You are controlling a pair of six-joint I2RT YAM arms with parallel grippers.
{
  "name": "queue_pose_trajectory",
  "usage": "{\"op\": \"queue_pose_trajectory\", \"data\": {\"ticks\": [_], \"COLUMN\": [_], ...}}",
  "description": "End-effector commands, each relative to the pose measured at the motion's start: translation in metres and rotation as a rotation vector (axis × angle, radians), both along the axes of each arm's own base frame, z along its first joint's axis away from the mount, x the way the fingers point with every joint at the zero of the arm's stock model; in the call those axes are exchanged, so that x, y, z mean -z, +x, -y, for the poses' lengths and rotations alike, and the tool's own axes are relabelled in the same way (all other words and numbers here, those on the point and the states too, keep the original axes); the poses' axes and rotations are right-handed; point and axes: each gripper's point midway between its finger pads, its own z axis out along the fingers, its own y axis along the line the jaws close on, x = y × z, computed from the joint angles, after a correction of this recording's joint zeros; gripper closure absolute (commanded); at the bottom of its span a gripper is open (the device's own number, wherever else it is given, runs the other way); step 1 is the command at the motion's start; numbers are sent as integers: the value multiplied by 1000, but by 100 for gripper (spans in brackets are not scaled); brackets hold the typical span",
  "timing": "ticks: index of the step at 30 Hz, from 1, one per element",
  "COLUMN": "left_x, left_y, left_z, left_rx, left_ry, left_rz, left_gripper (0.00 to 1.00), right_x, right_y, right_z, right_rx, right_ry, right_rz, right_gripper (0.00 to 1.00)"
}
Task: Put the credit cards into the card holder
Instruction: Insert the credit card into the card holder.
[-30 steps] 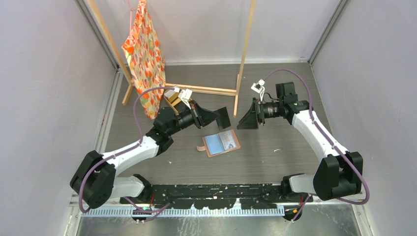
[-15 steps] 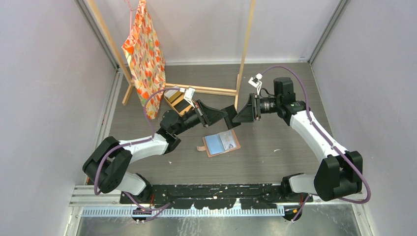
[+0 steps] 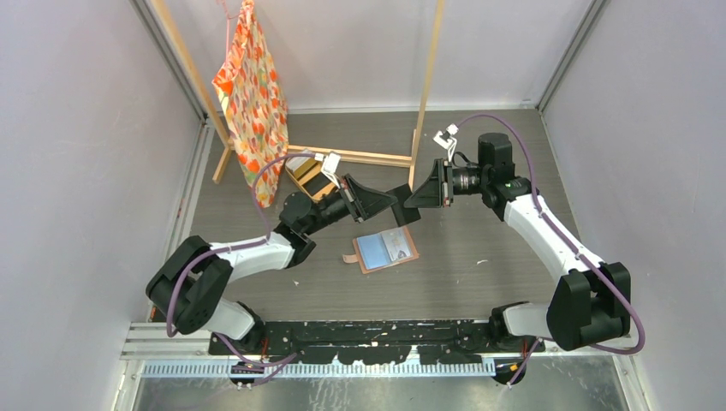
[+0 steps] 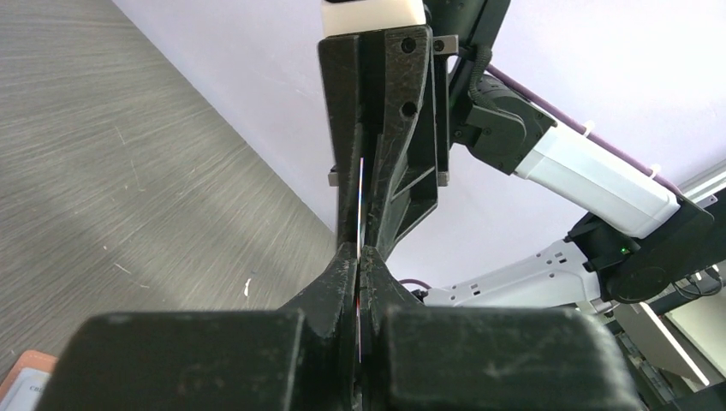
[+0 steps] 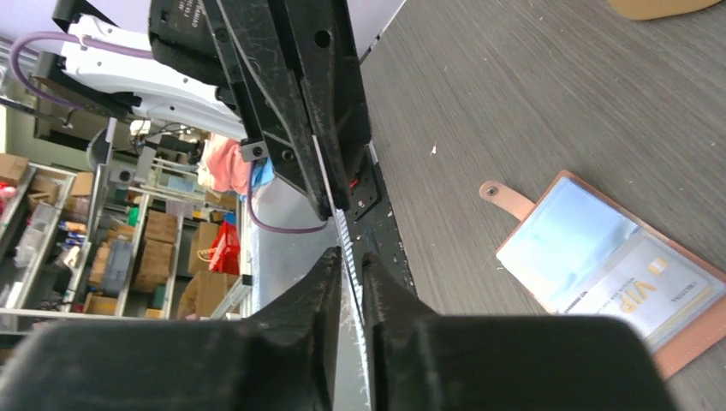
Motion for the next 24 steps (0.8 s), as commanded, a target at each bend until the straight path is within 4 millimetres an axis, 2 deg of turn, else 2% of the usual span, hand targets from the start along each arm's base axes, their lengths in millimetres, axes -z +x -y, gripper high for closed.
{"op": "queue_pose_trajectory", "data": {"ticks": [1,2,3,6,9,10,14,17,22,24], "left_x": [-10,-9,-9,7,32,46,69,84,106,123], "left_y": [-3,-2,-1,14,27,31,27,17,3,4], "left_z": [1,1,0,-10,-36,-46,-76,-83,-72,-70], "left_rx": [9,6,-1,-62,-150,-191,-283,-270,-165,-167], "left_ry": [-43,-43,-41,24,144,203,397,455,470,493], "left_rz": [39,37,34,-49,-107,-139,-103,-124,-260,-367], "left_gripper": [100,100,99,69,50,45,27,23,25,28], "right_x": [-19,-19,-18,-9,6,12,40,66,119,136], "right_y": [-7,-8,-9,-13,-9,-6,-2,-2,10,11], "right_z": [0,0,1,6,15,18,24,25,16,10], "right_rx": [-26,-32,-36,-55,-44,-35,0,35,136,149], "right_ry": [35,37,34,-15,-58,-60,-95,-121,-209,-271], "right_rz": [64,67,67,110,128,113,53,-23,-183,-232], "right_gripper": [89,97,99,99,99,99,99,99,99,99]}}
